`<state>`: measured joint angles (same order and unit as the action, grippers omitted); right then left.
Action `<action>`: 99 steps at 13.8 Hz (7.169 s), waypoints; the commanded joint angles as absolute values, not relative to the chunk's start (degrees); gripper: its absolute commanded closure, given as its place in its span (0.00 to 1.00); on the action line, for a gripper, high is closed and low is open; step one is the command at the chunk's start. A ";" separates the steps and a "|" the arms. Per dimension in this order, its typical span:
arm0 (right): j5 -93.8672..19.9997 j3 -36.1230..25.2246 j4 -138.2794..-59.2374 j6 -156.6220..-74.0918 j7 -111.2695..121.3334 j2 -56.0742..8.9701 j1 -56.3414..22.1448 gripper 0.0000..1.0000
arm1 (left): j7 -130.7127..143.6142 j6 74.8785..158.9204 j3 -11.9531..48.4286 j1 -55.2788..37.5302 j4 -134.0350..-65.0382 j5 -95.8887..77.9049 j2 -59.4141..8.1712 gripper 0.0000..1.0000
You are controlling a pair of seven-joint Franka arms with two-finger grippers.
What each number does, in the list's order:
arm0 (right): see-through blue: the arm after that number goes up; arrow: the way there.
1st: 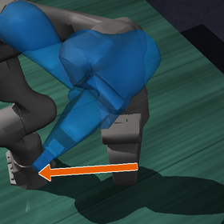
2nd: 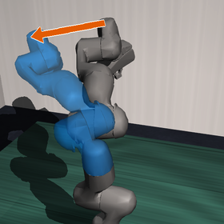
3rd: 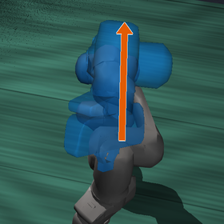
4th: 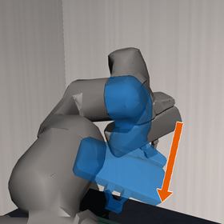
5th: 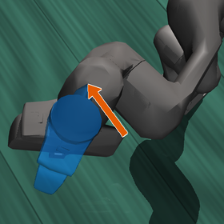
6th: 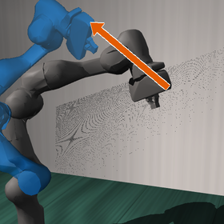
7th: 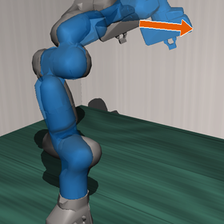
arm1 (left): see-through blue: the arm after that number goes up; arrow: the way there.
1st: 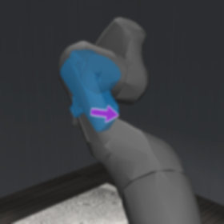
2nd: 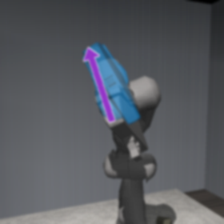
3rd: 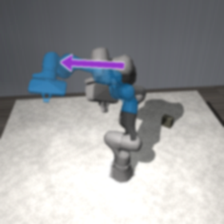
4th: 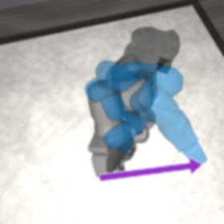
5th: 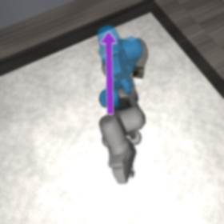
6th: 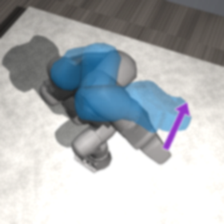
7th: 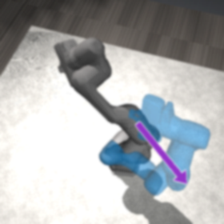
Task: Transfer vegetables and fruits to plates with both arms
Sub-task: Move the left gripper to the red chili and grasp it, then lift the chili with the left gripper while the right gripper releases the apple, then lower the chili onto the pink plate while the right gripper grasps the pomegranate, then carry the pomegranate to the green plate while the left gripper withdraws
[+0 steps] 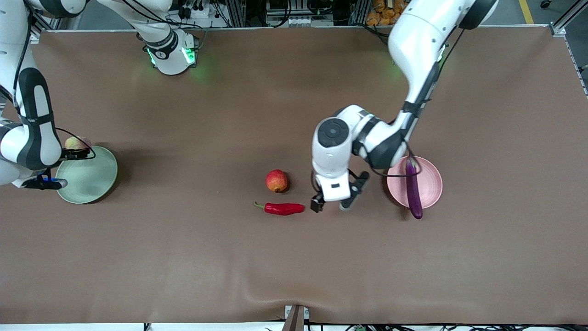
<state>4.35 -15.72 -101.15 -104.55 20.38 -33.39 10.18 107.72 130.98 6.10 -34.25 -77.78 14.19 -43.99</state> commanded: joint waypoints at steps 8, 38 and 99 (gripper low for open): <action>4.31 -14.85 -92.39 -96.80 20.39 -35.07 8.62 0.00 | 128.32 153.10 5.45 -38.76 -71.98 13.45 -55.72 0.00; -26.97 -6.42 -85.25 -80.85 -28.82 -33.13 -4.30 0.00 | 128.68 147.41 3.69 -36.22 -70.48 10.28 -51.87 1.00; -1.33 -13.79 -99.23 -100.54 14.20 -28.30 0.16 1.00 | 4.32 94.31 4.22 -5.29 -98.96 3.25 -0.27 0.00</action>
<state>-3.71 -12.88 -98.91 -99.38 8.42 -28.01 -1.99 8.15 94.94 4.06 -7.85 -95.61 4.40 -4.37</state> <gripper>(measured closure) 0.128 0.000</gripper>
